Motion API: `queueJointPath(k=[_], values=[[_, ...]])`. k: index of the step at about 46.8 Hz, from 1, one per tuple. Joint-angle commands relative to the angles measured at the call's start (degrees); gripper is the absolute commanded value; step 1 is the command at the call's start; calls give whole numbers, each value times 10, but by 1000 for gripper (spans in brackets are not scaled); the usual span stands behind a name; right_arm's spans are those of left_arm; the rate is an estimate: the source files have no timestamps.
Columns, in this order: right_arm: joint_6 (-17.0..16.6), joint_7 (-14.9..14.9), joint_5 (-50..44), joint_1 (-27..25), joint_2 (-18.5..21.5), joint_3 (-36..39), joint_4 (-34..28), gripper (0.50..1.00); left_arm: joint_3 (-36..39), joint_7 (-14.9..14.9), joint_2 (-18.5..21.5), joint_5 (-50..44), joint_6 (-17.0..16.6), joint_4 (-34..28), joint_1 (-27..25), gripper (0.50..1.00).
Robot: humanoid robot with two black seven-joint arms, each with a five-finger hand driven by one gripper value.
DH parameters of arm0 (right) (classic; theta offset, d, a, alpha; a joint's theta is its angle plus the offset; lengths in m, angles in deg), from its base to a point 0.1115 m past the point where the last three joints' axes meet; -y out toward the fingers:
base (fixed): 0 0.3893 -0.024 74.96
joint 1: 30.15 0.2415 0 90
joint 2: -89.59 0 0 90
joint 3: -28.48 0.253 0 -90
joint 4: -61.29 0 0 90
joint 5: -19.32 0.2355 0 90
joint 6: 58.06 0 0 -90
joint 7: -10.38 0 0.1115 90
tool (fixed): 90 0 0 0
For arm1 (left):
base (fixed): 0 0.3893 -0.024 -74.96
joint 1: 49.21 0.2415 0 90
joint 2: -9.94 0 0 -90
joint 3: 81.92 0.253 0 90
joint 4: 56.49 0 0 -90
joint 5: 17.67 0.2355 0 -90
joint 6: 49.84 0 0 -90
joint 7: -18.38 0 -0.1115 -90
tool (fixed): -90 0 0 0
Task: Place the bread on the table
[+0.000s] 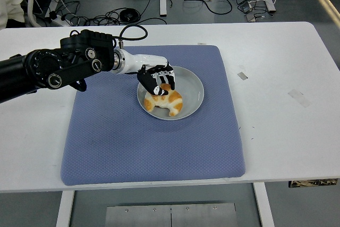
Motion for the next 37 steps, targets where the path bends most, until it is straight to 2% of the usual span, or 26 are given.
queueJointPath(k=[1,30,37], values=[[0,-1,0,0,0,0,0,1000,0,0,5,0,0,4,-3,500],[0,0,0,0,0,0,0,1000,-42,0,107,0,0,6,4,500],[0,0,0,0,0,0,0,1000,-56,-1,129,0,0,6,20,500]])
